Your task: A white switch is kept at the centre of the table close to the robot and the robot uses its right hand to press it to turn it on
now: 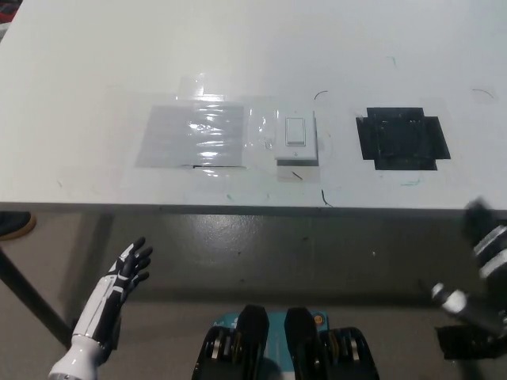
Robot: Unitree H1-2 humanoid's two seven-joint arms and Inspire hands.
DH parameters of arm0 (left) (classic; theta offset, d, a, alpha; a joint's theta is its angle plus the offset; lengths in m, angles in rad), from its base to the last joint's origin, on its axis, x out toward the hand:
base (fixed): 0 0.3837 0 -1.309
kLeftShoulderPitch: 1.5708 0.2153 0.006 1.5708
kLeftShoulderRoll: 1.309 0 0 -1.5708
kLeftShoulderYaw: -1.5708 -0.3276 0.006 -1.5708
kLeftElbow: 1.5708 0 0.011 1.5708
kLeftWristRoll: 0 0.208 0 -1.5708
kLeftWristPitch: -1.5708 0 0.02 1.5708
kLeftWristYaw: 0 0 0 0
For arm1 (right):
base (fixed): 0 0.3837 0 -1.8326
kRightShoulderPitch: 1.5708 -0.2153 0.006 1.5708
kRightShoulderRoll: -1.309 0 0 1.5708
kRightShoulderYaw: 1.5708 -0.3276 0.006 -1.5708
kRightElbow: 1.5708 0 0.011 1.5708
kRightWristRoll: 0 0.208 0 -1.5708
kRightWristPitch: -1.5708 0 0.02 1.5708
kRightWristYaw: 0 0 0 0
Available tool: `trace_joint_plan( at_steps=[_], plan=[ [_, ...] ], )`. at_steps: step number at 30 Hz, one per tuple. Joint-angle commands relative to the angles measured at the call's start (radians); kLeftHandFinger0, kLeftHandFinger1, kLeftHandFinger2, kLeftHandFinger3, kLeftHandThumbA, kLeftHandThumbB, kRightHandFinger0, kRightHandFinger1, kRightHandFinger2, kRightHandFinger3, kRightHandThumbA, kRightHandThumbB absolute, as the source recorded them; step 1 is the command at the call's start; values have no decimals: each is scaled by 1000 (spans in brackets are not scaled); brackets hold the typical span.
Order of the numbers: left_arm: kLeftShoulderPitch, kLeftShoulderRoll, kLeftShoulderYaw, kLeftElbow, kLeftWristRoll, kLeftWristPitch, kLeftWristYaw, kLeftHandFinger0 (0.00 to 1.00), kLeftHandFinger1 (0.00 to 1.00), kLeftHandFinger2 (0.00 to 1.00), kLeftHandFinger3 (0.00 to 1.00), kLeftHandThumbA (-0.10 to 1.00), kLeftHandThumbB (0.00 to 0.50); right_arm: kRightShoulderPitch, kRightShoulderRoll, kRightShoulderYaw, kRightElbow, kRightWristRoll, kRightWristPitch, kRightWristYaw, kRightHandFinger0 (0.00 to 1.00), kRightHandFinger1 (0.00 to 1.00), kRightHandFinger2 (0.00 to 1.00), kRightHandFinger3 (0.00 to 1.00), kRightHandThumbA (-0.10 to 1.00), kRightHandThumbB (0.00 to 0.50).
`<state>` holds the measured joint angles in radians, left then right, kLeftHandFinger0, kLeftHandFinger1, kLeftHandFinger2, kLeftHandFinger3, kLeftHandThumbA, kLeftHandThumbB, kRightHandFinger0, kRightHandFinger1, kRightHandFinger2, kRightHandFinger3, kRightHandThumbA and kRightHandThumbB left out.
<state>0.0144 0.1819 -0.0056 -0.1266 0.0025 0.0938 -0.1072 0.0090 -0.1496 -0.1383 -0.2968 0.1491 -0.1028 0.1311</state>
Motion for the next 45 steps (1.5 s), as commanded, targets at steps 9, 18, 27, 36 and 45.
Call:
trace_joint_plan(
  at_steps=[9,18,27,36,45],
  plan=[
    [-16,-3,-14,-57,7,-6,-11,1000,1000,1000,1000,1000,103,-491,-328,-47,-357,-68,517,10,1000,1000,1000,1000,1000,273],
    [-2,-3,-16,-51,-3,3,-19,1000,1000,1000,1000,1000,95,-986,-464,265,-79,-247,573,305,1000,1000,1000,1000,1000,242],
    [-12,14,-15,-27,-24,-5,-44,1000,1000,1000,1000,1000,101,-1290,-366,502,318,-299,573,495,1000,1000,1000,1000,1000,225],
    [-11,25,-23,-11,-22,-13,-54,1000,1000,1000,1000,1000,137,-1429,-264,677,655,-364,573,464,1000,1000,1000,1000,1000,290],
    [-7,20,-22,-36,-17,19,-56,1000,1000,1000,1000,1000,129,-1458,-196,780,805,-431,559,446,1000,1000,1000,1000,1000,356]
  ],
)
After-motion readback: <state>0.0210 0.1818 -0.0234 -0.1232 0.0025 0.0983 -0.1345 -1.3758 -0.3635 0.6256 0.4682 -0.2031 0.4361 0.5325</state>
